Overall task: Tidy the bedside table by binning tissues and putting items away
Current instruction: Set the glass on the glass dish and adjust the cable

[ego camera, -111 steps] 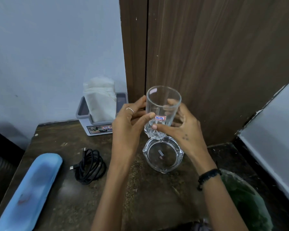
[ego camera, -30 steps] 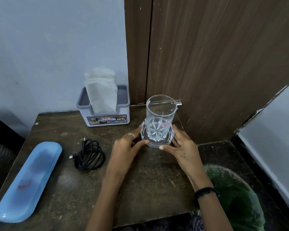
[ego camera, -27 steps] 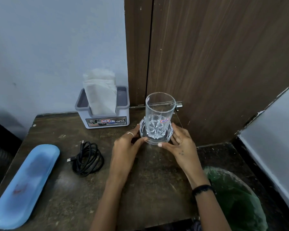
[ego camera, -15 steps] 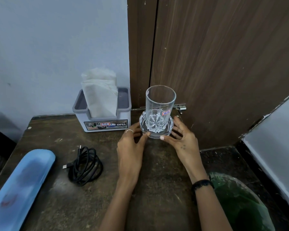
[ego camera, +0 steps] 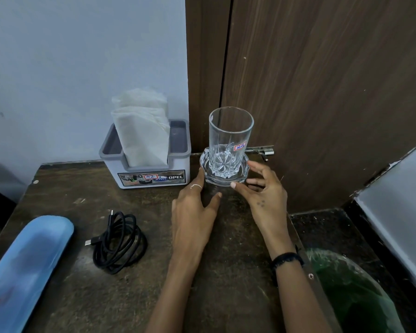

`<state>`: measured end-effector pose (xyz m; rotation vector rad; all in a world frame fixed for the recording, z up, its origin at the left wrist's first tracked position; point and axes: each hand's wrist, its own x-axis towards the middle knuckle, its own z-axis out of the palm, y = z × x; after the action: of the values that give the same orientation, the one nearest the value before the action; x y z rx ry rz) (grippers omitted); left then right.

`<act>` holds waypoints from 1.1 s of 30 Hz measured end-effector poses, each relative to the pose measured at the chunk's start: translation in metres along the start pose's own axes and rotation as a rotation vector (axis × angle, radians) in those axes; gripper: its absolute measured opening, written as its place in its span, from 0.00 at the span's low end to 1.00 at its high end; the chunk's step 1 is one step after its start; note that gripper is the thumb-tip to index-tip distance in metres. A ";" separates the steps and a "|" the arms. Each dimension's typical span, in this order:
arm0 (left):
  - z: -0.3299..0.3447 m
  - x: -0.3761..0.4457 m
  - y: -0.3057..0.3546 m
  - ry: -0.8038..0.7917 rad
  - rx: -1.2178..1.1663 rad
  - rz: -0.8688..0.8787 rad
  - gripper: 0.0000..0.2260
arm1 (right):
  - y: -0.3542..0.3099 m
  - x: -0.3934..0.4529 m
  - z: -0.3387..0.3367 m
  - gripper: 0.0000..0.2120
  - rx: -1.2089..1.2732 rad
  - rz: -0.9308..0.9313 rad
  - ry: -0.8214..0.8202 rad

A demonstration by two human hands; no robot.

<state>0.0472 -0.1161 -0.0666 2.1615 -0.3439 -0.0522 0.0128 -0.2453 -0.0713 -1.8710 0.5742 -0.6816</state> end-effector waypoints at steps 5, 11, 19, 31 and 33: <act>-0.002 -0.003 0.004 -0.036 0.079 0.046 0.29 | -0.003 -0.002 0.000 0.24 -0.017 0.008 -0.016; -0.031 -0.024 0.016 -0.017 -0.019 0.038 0.16 | -0.026 -0.025 0.004 0.11 0.004 -0.011 0.129; -0.079 -0.110 -0.004 0.389 0.067 0.063 0.12 | -0.068 -0.125 0.038 0.14 -0.113 -0.362 -0.313; -0.098 -0.095 -0.050 0.388 -0.158 -0.134 0.15 | -0.079 -0.132 0.097 0.16 -0.379 -0.400 -0.587; -0.099 -0.084 -0.054 0.383 -0.196 -0.154 0.17 | -0.086 -0.119 0.111 0.17 -0.372 -0.417 -0.604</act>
<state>-0.0046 0.0143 -0.0600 1.9468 0.0473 0.2293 0.0093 -0.0625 -0.0501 -2.4362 -0.0971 -0.2379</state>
